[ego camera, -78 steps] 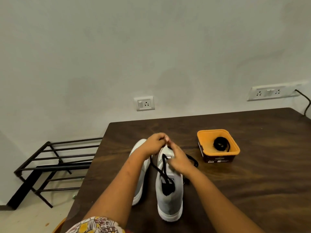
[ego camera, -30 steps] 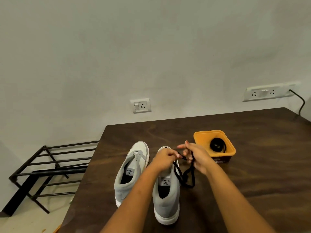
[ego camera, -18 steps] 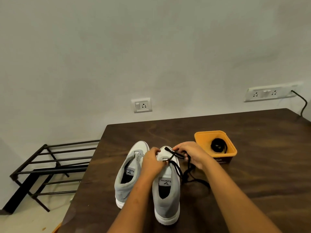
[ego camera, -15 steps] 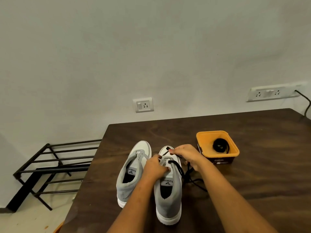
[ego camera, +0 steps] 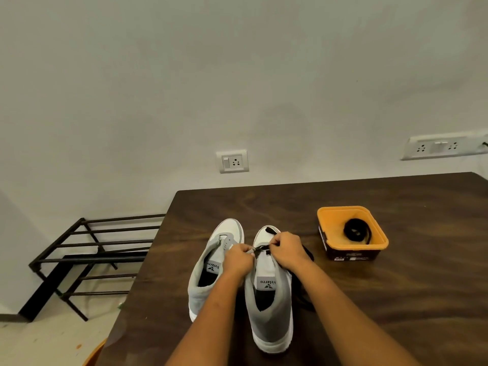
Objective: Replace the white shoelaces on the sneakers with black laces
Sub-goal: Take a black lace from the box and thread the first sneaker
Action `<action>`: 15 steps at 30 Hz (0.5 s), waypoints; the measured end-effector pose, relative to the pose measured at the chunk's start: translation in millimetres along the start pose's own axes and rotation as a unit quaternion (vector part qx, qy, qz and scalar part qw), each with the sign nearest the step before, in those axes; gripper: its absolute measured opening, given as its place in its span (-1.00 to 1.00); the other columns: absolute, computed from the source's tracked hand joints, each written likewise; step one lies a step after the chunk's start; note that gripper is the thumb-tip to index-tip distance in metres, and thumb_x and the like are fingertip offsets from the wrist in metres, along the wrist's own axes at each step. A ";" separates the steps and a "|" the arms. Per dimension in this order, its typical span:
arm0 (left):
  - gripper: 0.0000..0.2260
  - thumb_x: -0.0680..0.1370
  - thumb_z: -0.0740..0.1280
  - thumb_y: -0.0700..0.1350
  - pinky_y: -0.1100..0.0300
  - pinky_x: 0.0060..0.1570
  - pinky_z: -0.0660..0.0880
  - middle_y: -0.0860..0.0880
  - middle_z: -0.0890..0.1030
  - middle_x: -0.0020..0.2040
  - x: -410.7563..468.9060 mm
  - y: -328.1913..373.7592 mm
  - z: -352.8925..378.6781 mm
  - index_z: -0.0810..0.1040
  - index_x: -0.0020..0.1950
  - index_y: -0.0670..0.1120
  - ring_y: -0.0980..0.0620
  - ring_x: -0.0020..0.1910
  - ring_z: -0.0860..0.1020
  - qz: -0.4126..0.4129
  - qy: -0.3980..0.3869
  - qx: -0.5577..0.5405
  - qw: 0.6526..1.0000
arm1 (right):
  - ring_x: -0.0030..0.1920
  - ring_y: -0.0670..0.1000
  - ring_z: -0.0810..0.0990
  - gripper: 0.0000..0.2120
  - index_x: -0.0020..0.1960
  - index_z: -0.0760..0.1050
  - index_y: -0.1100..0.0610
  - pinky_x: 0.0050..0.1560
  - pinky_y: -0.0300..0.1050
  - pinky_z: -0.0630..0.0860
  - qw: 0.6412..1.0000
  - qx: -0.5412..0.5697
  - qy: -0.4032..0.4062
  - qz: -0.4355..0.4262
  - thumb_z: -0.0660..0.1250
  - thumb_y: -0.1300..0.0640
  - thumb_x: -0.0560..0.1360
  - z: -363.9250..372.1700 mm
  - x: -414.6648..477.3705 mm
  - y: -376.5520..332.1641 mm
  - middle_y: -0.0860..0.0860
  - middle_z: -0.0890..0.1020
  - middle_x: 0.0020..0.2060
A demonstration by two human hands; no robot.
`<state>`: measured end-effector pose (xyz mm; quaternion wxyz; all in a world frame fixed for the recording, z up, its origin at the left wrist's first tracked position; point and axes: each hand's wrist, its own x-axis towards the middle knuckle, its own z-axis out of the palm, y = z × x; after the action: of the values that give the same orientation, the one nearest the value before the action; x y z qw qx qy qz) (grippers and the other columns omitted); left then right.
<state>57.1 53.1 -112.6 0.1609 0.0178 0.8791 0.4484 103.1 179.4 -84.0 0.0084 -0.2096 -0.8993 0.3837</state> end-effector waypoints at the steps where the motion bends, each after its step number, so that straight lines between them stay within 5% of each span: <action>1: -0.84 0.52 0.28 -0.20 0.07 0.11 0.51 -0.09 0.66 -0.03 0.6 -0.6 1.4 0.65 -0.06 -0.03 -0.09 0.04 0.56 0.000 -0.002 -0.006 1.000 | -0.31 0.08 0.47 -0.76 -0.34 0.52 0.30 -0.20 0.03 0.53 1.000 -0.006 0.006 0.003 0.31 0.23 0.47 2.4 0.4 0.5 0.18 0.53 -0.37; 5: -0.82 0.53 0.27 -0.18 0.05 0.12 0.51 -0.11 0.66 0.01 1.0 1.1 8.2 0.65 0.02 -0.05 -0.10 0.08 0.57 0.002 -0.021 0.006 1.000 | -0.24 0.03 0.61 -0.79 -0.24 0.66 0.15 -0.23 -0.08 0.55 0.998 -0.057 0.009 0.011 0.43 0.02 0.45 2.6 -1.0 1.1 0.07 0.66 -0.28; 11: -0.79 0.53 0.25 -0.20 0.17 -0.06 0.44 -0.12 0.66 -0.02 1.7 -0.1 10.7 0.66 0.03 -0.05 -0.04 -0.06 0.55 -0.003 -0.031 -0.019 0.999 | -0.14 0.05 0.62 -0.81 -0.13 0.67 0.09 -0.31 -0.16 0.46 0.993 -0.113 0.008 0.023 0.33 0.03 0.53 5.9 -2.9 -3.3 0.05 0.67 -0.18; 15: -0.80 0.54 0.24 -0.25 0.08 0.09 0.50 -0.11 0.67 -0.02 2.8 -3.0 8.7 0.63 -0.04 -0.03 -0.05 -0.02 0.57 -0.022 -0.048 -0.074 0.996 | -0.07 0.08 0.61 -0.79 -0.08 0.63 0.07 -0.26 -0.15 0.46 0.994 -0.088 0.040 0.058 0.26 0.03 0.57 17.3 -4.3 -0.5 0.05 0.66 -0.09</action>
<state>57.4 58.6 -120.5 0.2138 0.0082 0.8348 0.5073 103.8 165.6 -95.2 0.0035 -0.2765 -0.9147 0.2946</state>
